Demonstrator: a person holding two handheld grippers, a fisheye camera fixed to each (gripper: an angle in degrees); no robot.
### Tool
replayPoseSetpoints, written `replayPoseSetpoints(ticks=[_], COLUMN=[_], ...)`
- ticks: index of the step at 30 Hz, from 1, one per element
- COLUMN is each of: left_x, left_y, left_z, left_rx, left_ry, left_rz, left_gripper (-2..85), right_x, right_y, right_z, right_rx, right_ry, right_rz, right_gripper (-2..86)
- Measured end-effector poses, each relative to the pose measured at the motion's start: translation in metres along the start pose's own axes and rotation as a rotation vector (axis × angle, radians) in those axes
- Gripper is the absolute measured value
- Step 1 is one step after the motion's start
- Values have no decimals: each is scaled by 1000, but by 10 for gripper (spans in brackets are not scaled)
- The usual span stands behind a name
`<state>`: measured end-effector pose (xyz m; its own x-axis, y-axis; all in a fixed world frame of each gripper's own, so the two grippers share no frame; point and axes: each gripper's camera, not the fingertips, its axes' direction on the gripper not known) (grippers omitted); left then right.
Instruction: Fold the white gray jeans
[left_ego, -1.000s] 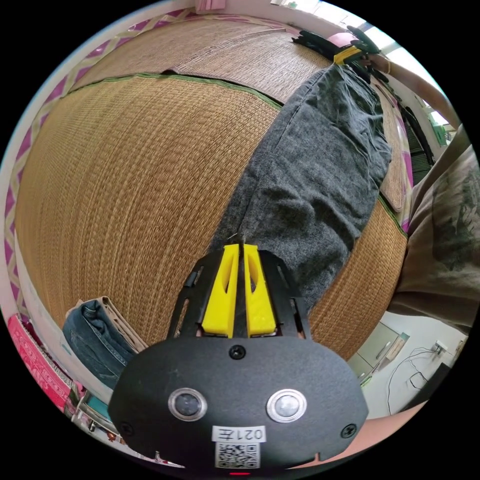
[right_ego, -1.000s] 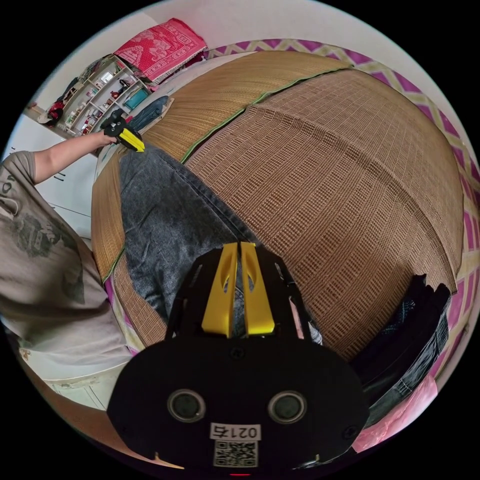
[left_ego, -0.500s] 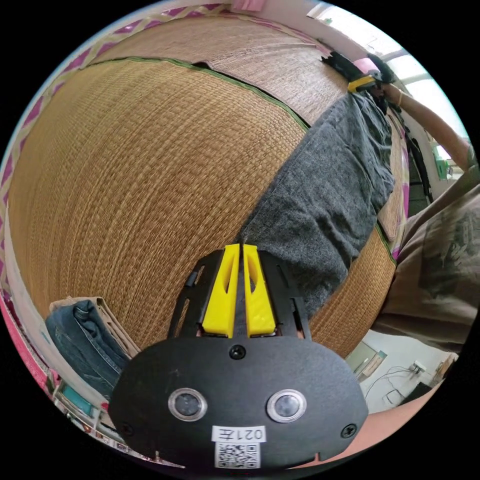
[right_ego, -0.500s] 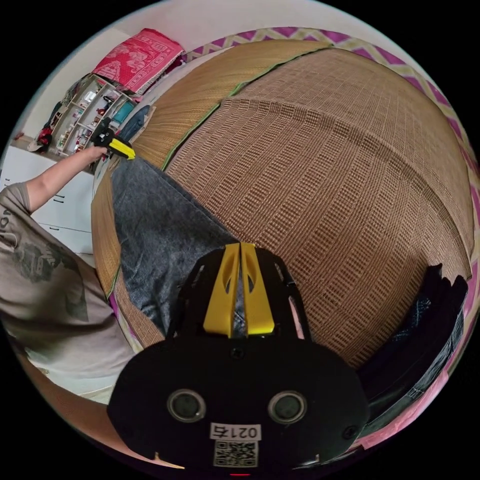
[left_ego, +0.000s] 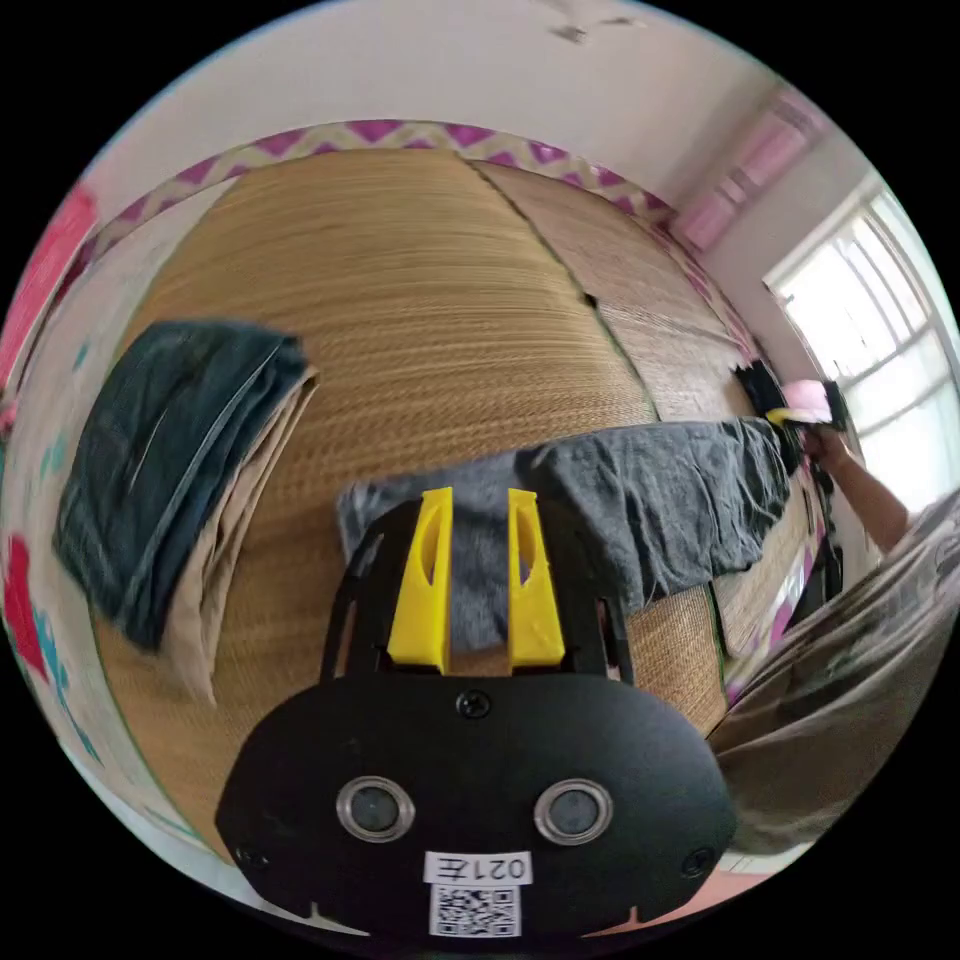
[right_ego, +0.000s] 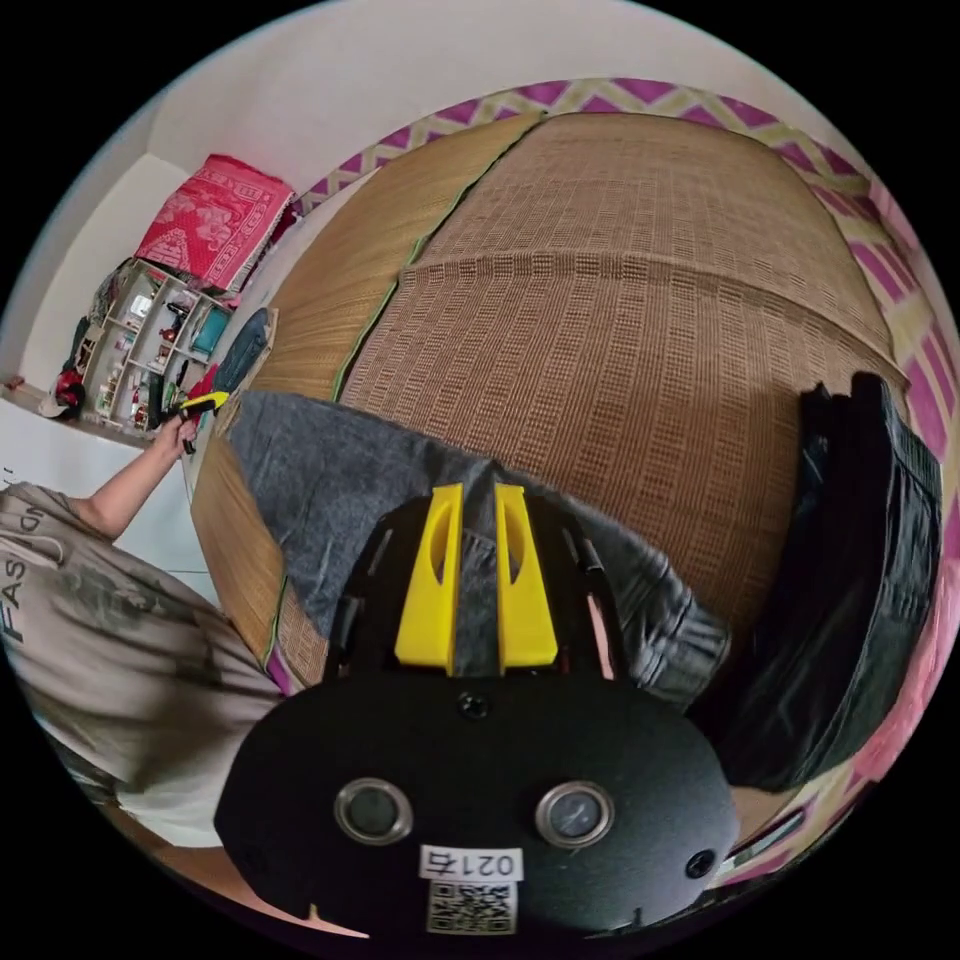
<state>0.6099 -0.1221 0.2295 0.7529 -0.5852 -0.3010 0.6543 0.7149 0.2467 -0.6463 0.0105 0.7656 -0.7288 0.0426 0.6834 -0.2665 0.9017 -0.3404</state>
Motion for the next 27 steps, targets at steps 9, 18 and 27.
replayPoseSetpoints(ticks=[9,18,27], left_x=[-74,-121,-142], left_y=[263,352,362], left_z=[34,84,110], left_rx=[249,481,620], left_ry=[261,496,759], left_rz=[-819,-960,-837], left_gripper=[154,95,27], right_x=[-18,-45,-110], right_y=[129,185,219], right_z=[-71,-159,-236], right_rx=[47,135,155], right_ry=[-158,-237,-208], right_rz=[194,269,255], right_gripper=[9,-4,-6])
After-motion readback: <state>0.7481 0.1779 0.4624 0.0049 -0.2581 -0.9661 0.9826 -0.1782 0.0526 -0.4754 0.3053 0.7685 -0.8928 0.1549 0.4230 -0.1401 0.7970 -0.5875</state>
